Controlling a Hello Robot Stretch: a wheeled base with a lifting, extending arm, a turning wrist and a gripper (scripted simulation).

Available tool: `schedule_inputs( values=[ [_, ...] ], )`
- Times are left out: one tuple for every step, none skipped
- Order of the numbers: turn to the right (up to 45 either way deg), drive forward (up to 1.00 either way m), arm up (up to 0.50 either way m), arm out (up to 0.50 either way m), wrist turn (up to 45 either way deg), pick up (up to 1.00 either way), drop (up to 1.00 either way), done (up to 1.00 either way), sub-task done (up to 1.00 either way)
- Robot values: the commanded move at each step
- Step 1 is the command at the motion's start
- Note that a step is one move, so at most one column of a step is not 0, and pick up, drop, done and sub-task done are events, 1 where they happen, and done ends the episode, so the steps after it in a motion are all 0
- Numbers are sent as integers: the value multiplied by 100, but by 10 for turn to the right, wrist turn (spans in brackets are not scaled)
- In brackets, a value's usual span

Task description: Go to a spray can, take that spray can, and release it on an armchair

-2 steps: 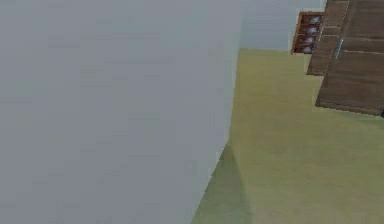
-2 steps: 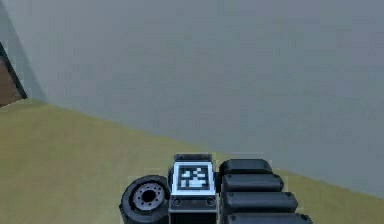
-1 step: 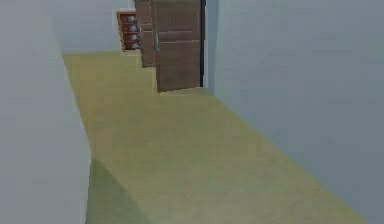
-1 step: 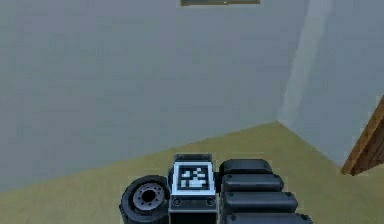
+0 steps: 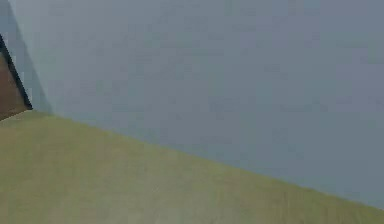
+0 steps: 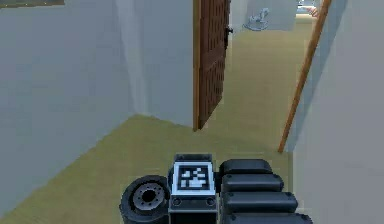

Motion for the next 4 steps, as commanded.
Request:
schedule_inputs(
  values=[
    [210,0,0,0,0,0,0,0,0],
    [0,20,0,0,0,0,0,0,0],
    [-450,0,0,0,0,0,0,0,0],
    [-420,0,0,0,0,0,0,0,0]
  ],
)
